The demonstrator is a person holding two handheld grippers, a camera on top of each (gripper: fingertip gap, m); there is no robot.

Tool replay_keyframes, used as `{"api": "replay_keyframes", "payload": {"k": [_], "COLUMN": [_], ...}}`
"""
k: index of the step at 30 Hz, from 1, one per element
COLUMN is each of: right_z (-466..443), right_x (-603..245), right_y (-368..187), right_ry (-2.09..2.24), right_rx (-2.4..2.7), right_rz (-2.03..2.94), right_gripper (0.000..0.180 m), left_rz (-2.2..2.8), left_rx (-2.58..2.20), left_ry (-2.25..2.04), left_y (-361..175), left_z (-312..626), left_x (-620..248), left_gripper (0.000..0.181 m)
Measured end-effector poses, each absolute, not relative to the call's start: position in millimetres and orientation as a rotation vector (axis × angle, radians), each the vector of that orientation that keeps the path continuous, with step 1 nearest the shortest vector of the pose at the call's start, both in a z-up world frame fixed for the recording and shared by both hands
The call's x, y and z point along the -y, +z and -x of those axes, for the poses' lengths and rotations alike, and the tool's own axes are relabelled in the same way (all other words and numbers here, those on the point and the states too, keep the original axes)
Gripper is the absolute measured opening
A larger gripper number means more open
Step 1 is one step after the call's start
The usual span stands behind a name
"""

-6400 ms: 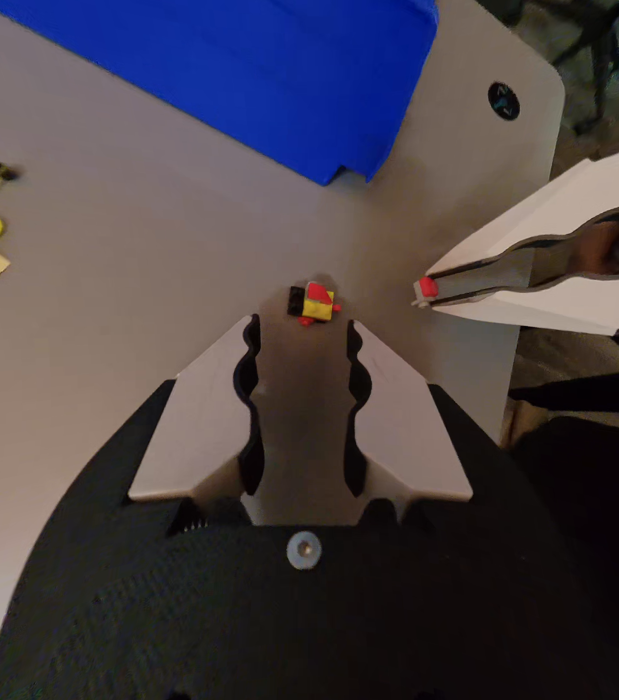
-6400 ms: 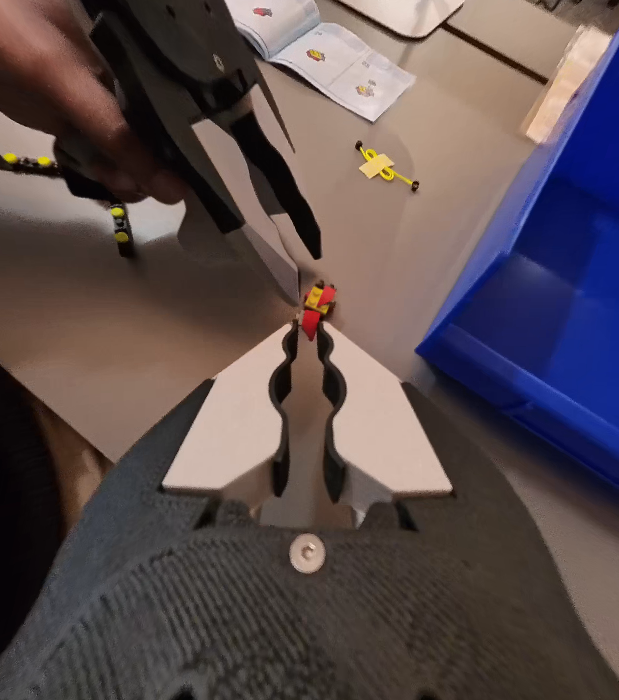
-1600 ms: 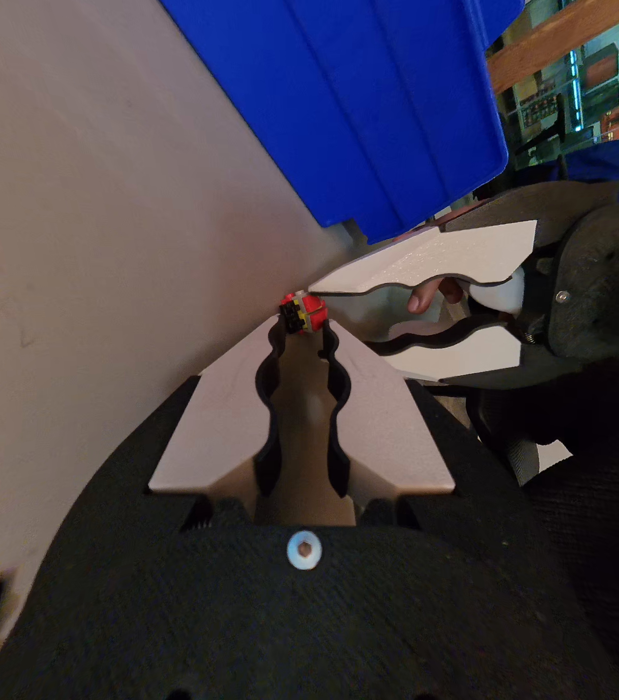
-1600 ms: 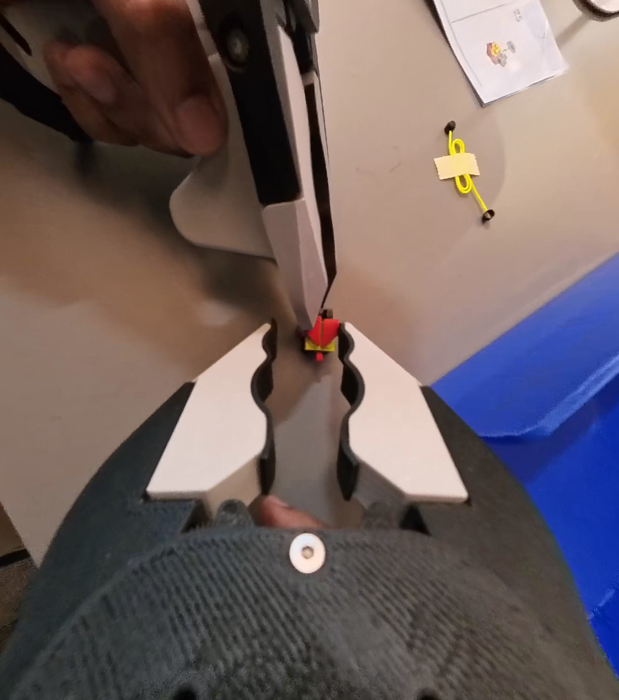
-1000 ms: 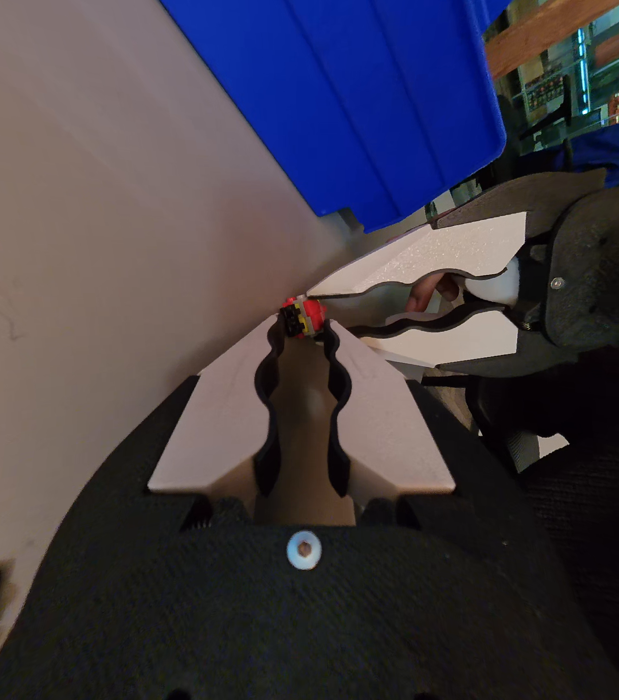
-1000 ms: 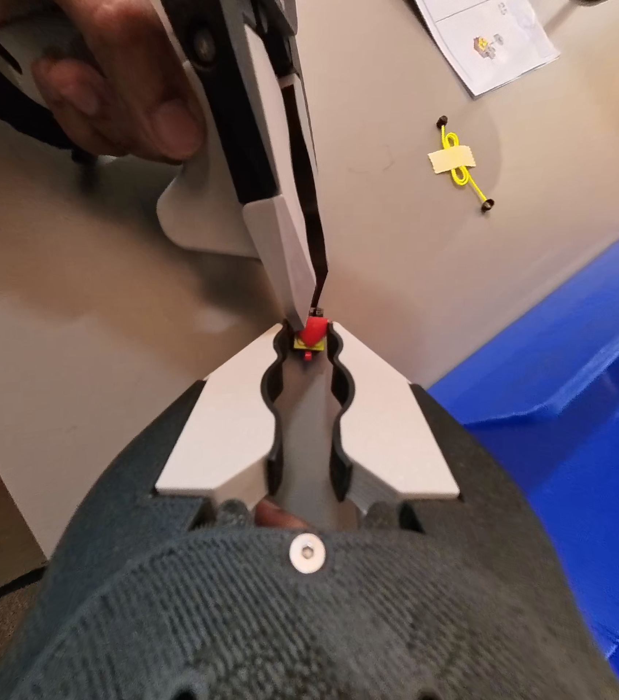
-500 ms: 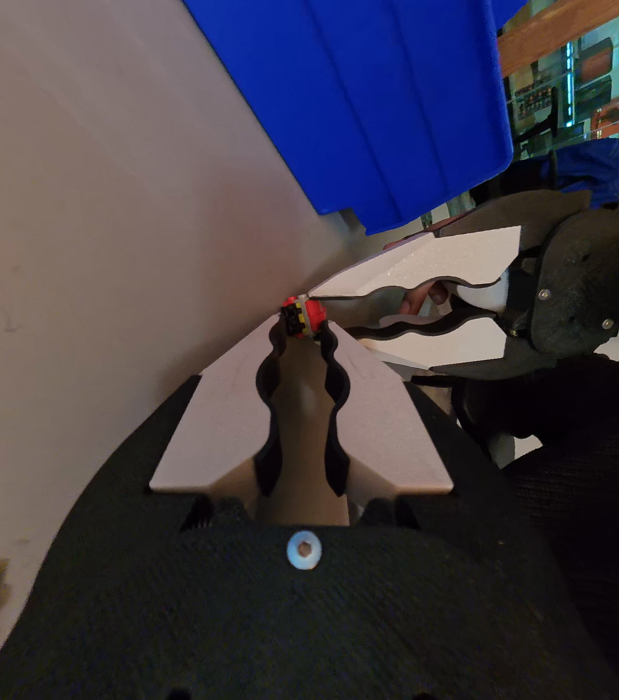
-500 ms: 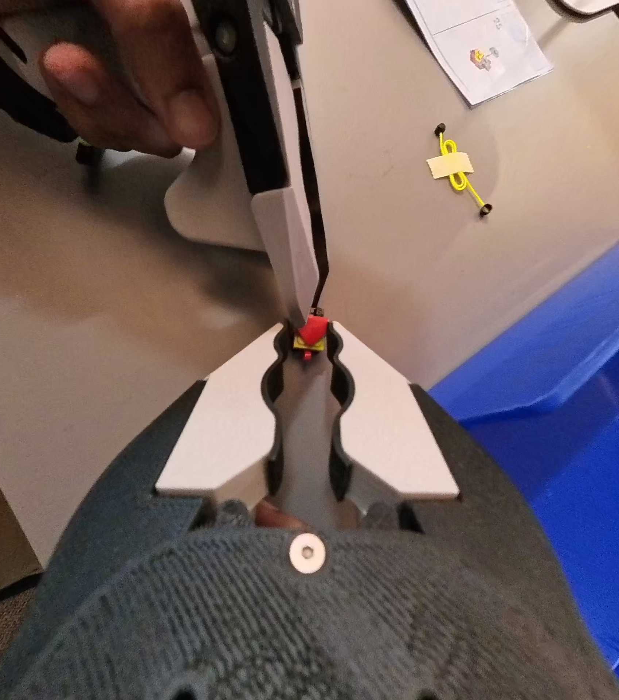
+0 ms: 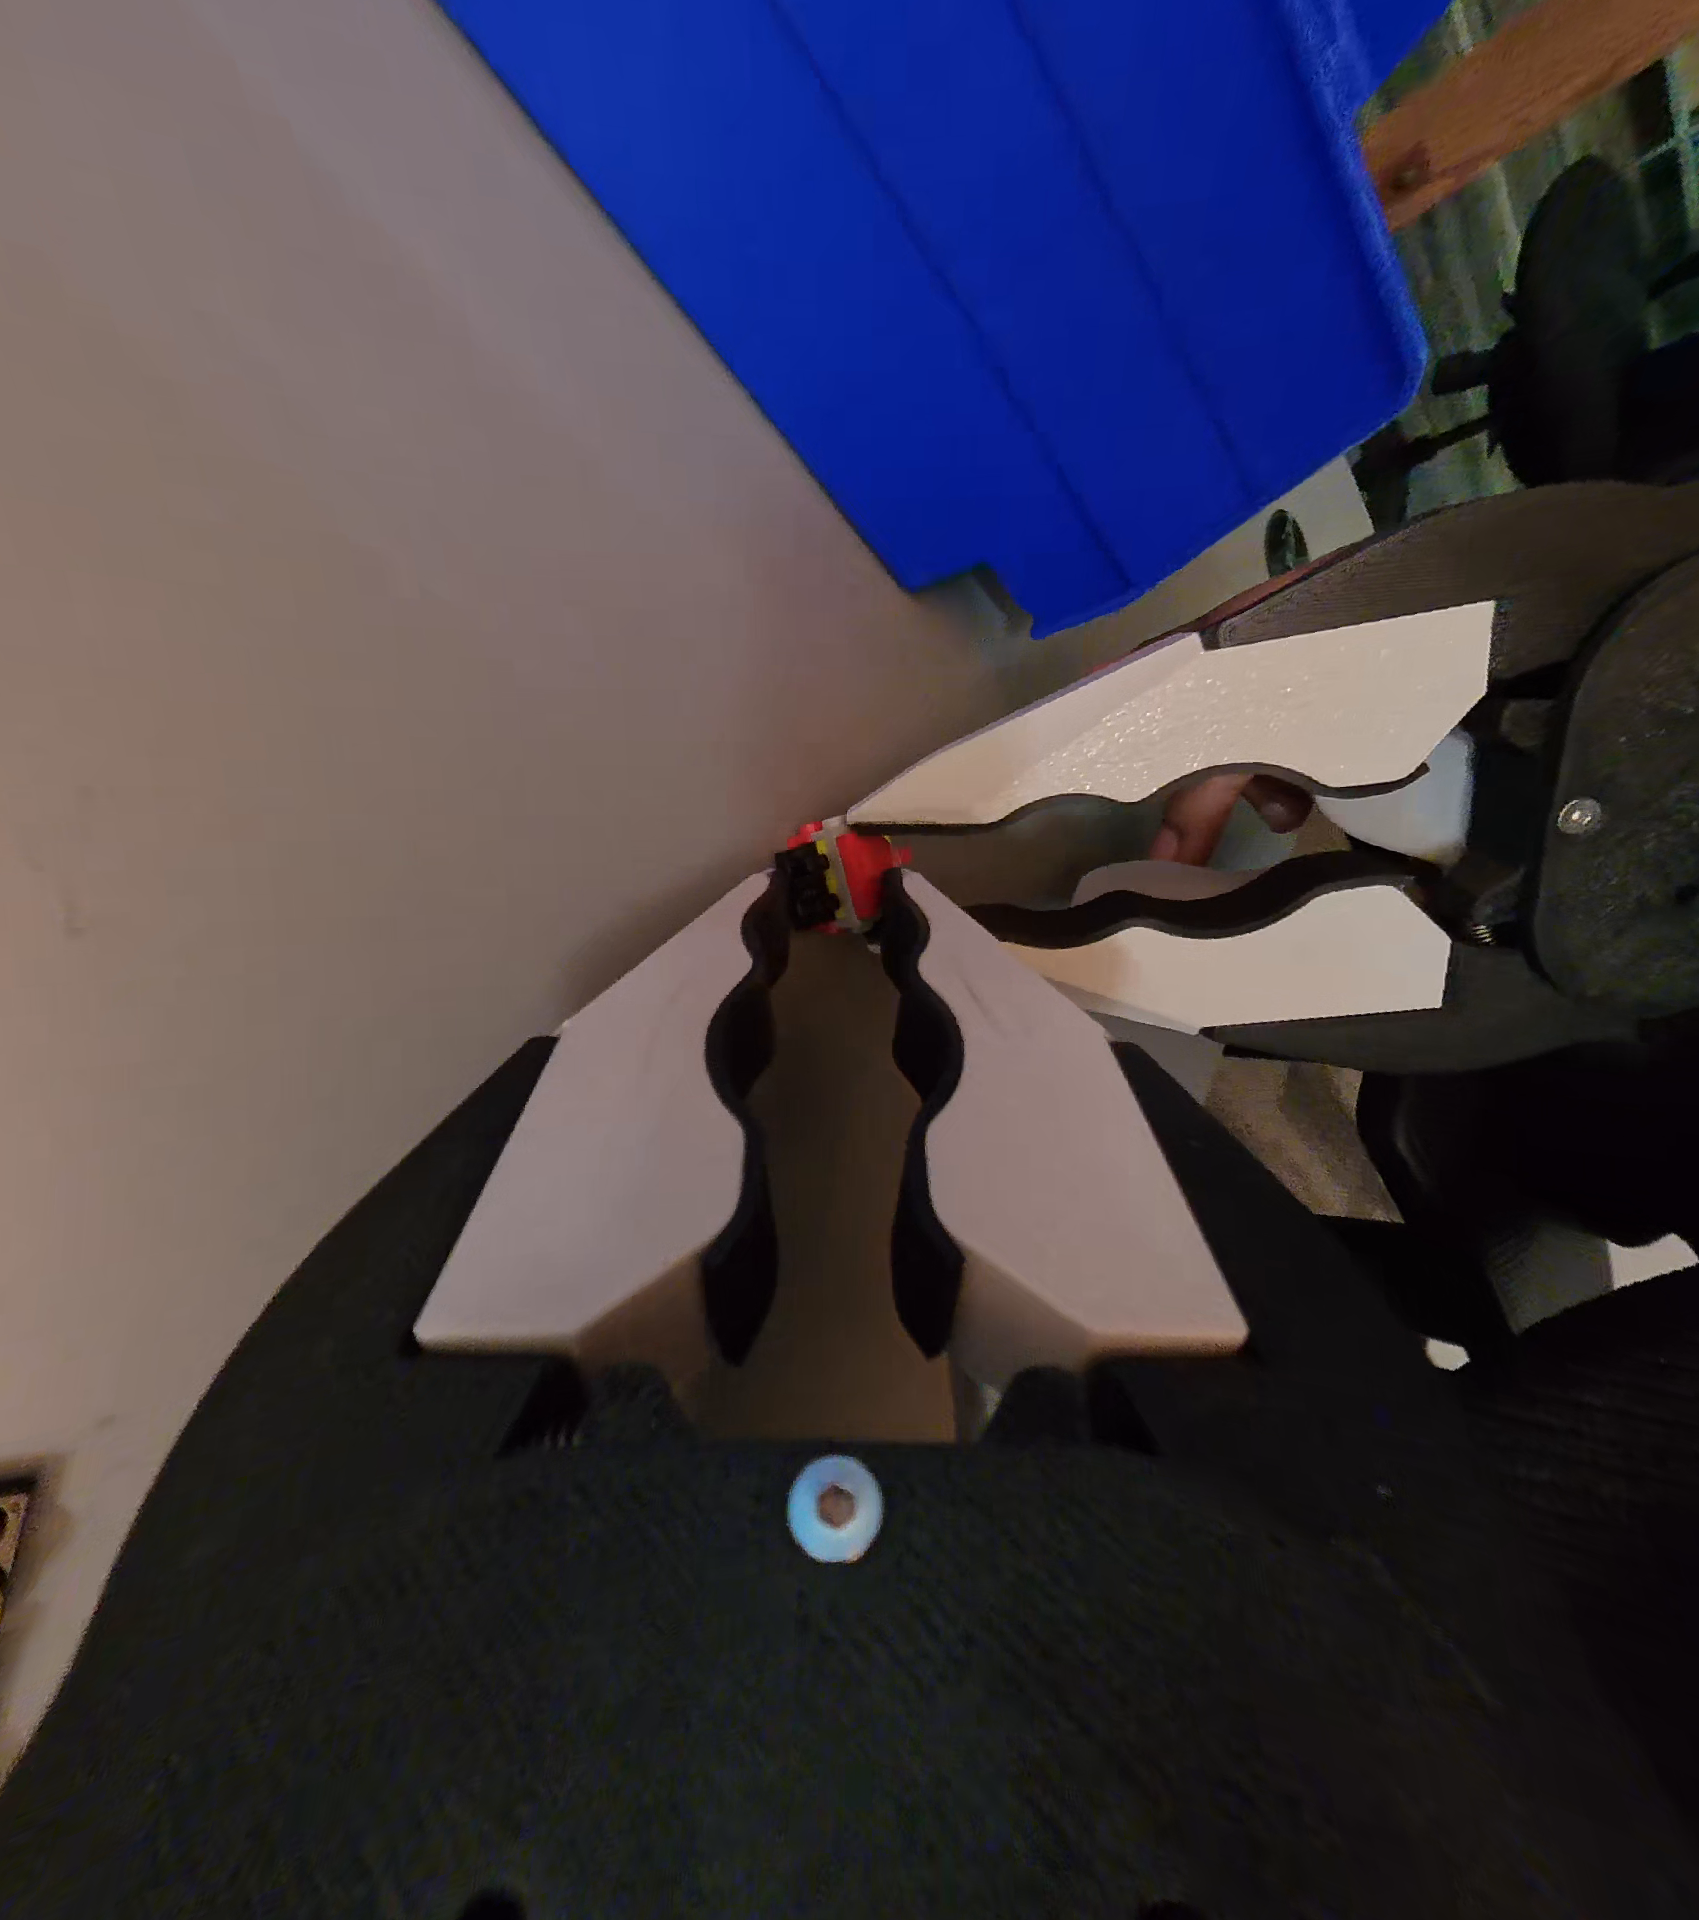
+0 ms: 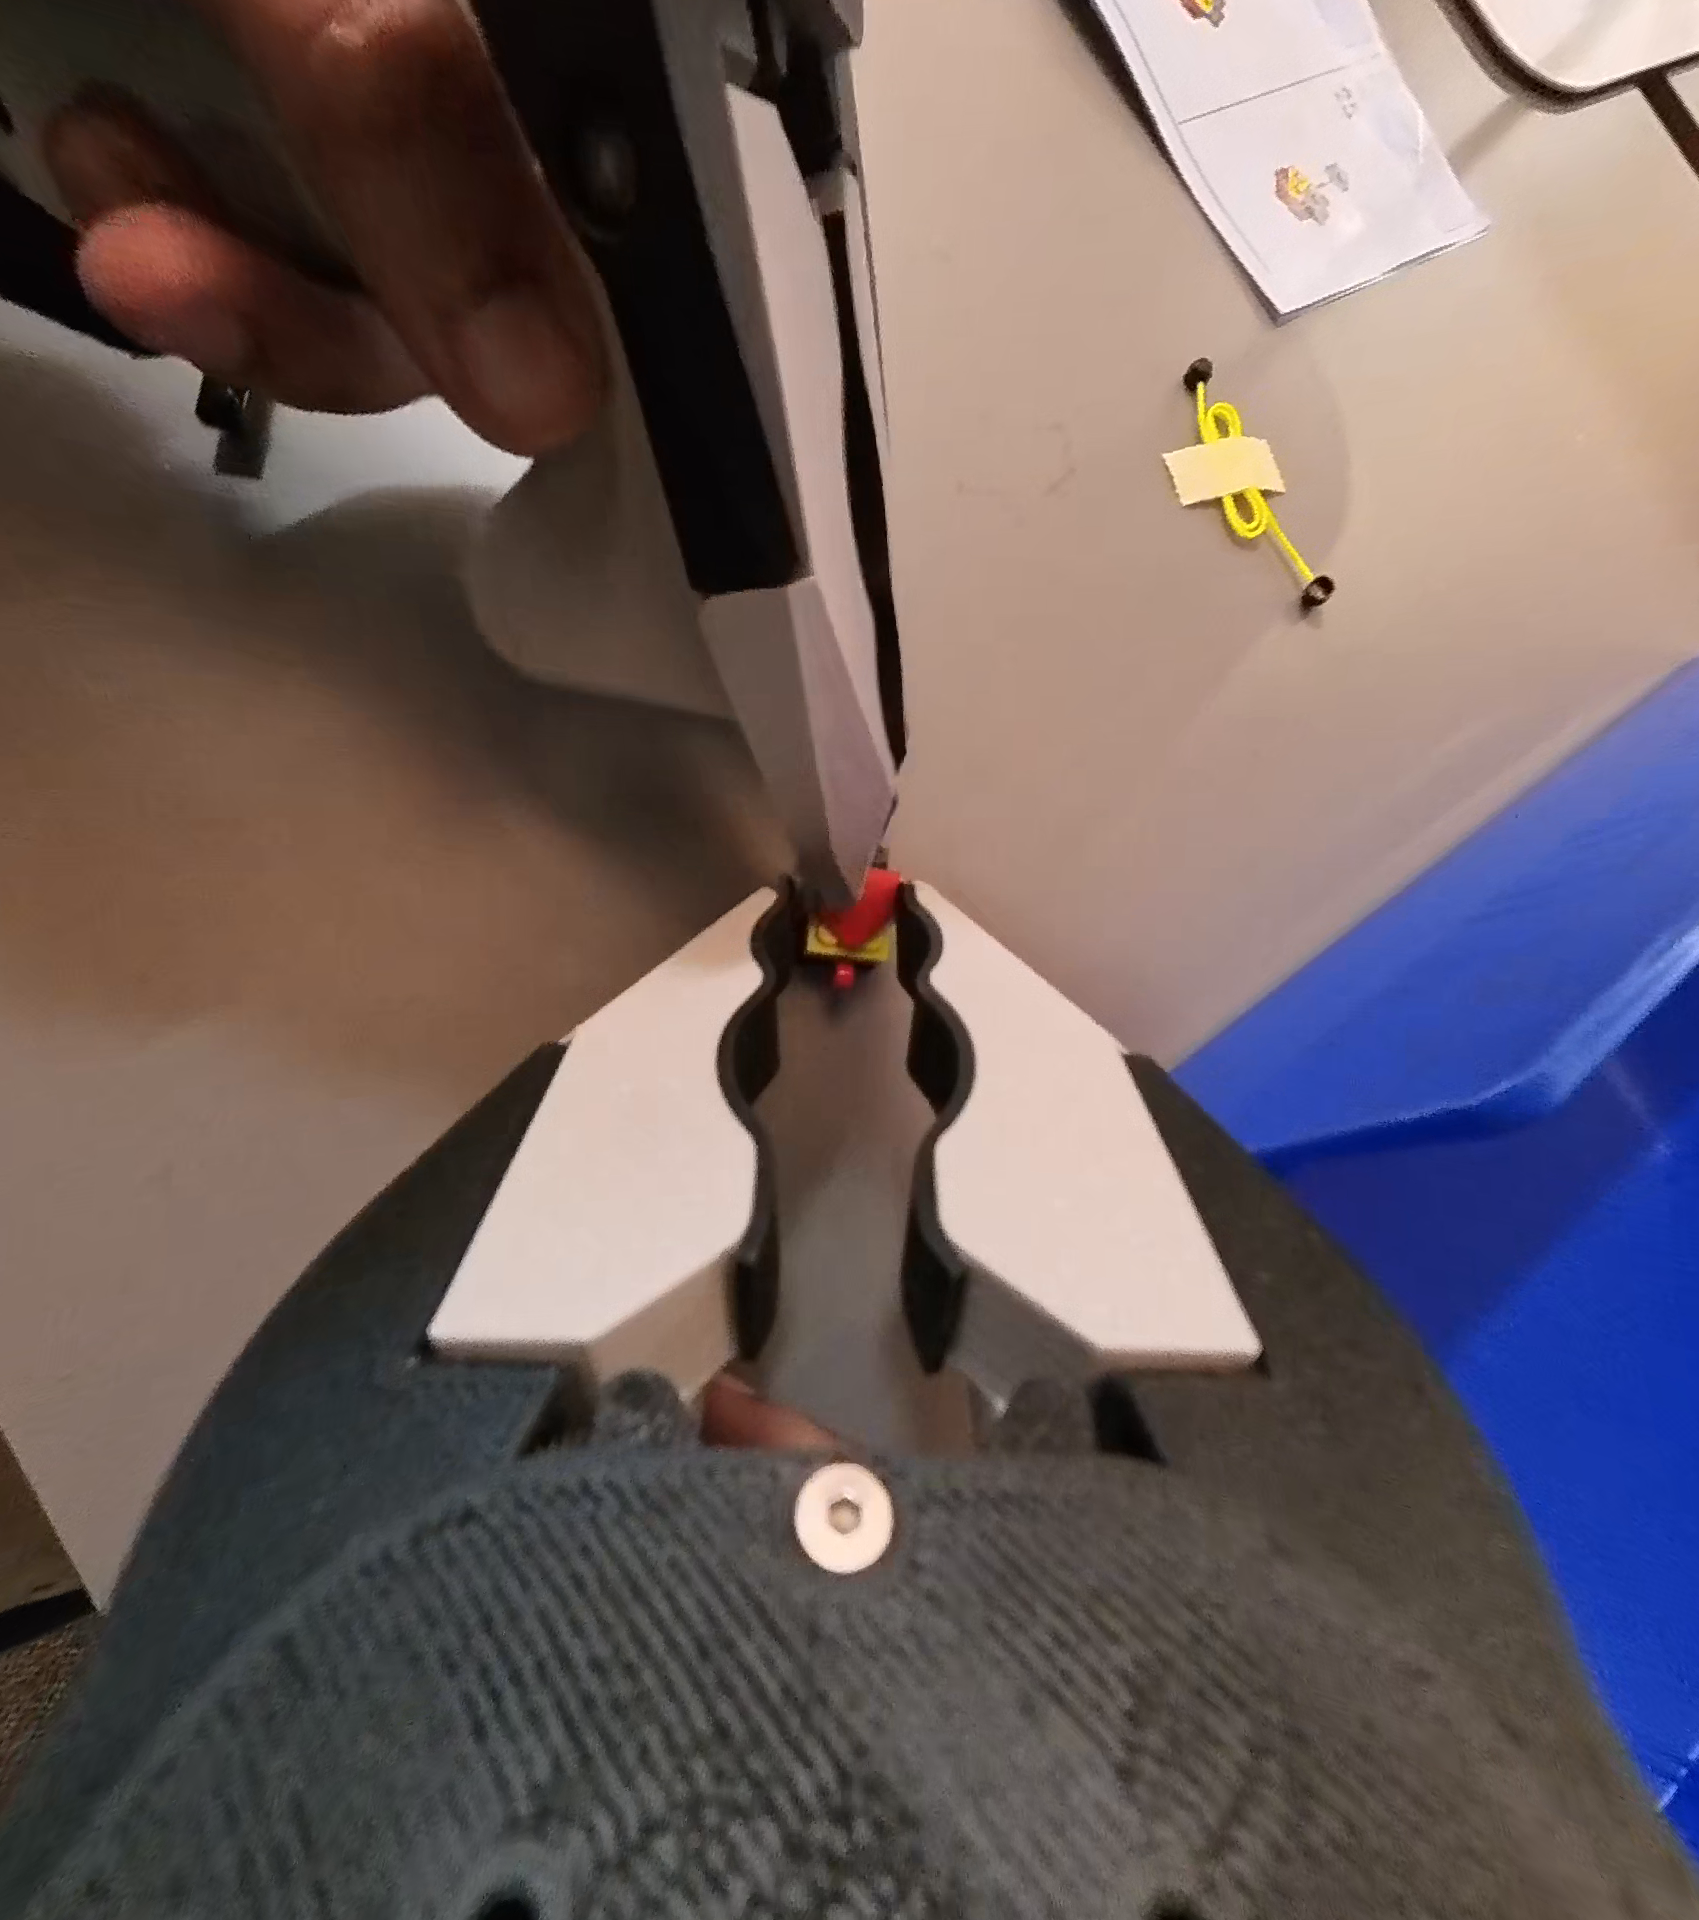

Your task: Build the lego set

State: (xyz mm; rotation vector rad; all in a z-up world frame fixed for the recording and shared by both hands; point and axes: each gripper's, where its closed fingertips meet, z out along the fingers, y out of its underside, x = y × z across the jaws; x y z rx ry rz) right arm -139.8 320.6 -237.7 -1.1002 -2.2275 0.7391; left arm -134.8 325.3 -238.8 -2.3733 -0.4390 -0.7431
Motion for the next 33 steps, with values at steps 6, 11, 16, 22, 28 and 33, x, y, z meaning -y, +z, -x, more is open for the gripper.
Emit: {"api": "replay_keyframes", "payload": {"k": [6,11,16,22,28,33], "right_z": [140,140,141,143,144,146], "right_x": [-321,-321,-319,-316,-308,-293], "right_y": [-238,-237,-237,-237,-232,-213], "right_ry": [0.761,0.779,0.814,0.828,0.901,1.023], "right_rx": [2.218,2.195,2.167,2.167,2.154,2.106], "right_rz": [1.105,1.123,1.148,1.142,1.113,1.030], "right_gripper": [0.018,0.018,0.019,0.018,0.018,0.018], "left_rz": [2.396,2.390,2.379,2.326,2.264,2.140], "left_rx": [0.406,0.435,0.440,0.464,0.545,0.625], "left_ry": [-0.675,-0.690,-0.661,-0.684,-0.767,-0.999], "left_y": [-240,-239,-236,-223,-217,-210], "left_z": [136,136,140,147,159,157], "left_x": [-325,-326,-328,-325,-309,-293], "left_gripper": [0.016,0.015,0.011,0.027,0.035,0.036]}}
